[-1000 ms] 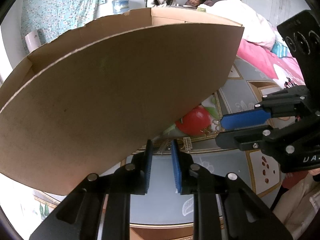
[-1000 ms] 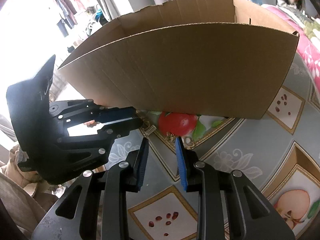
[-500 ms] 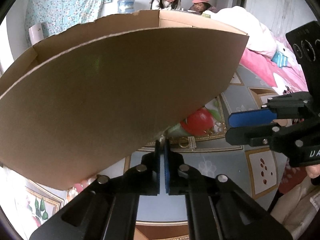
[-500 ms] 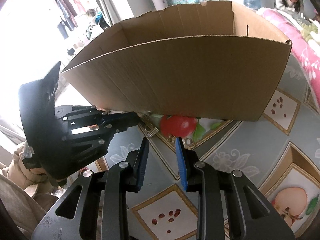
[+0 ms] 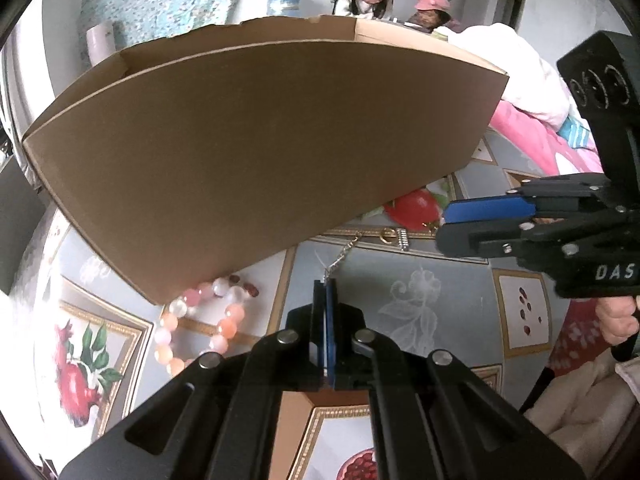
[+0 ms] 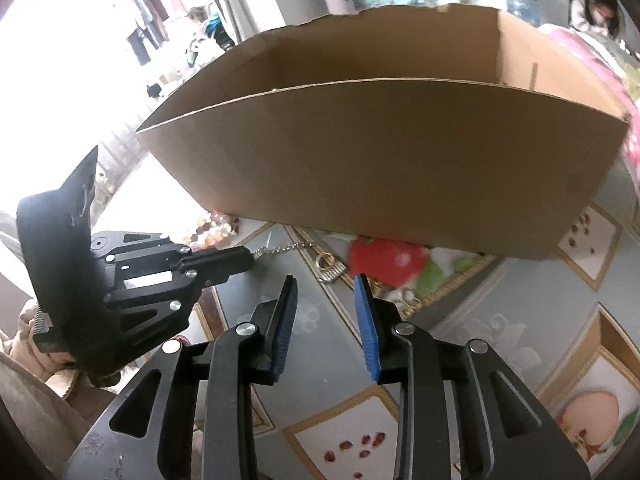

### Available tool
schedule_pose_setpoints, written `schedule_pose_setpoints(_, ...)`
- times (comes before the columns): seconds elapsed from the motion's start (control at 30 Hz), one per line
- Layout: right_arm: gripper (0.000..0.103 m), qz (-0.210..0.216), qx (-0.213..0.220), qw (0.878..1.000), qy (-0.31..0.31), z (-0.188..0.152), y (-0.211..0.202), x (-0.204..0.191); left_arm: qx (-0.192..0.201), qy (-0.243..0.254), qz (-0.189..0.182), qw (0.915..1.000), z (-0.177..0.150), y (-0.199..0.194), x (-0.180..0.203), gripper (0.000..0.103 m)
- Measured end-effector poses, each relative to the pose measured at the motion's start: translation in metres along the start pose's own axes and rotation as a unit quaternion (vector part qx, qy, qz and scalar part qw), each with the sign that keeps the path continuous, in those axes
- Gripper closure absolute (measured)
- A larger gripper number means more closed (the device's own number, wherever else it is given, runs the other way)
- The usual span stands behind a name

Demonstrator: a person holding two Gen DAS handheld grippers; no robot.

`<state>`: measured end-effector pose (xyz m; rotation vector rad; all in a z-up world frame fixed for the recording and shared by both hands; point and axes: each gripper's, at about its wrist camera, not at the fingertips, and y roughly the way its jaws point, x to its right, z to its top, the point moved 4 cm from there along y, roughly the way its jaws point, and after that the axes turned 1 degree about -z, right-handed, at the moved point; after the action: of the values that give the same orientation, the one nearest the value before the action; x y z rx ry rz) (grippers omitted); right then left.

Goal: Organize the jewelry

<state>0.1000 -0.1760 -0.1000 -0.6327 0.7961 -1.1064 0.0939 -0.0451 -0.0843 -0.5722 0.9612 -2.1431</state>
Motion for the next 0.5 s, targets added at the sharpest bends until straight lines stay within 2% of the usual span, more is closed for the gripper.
schedule_pose_setpoints(0.2,0.073,-0.014,-0.007,0.999,-0.049,0.007,0.014,-0.005,0.003,-0.003,0.000,1.0000,-0.003,-0.002,-0.004,0.103)
schedule_pose_setpoints(0.3,0.073,-0.024,-0.016,0.994,-0.102,0.009,0.022,-0.006,0.002,-0.001,-0.001,1.0000,-0.004,-0.003,-0.005,0.103)
schedule_pose_setpoints(0.5,0.073,-0.018,-0.036,0.983,-0.179,0.013,0.031,-0.007,0.004,-0.002,-0.003,1.0000,-0.004,-0.003,-0.005,0.103)
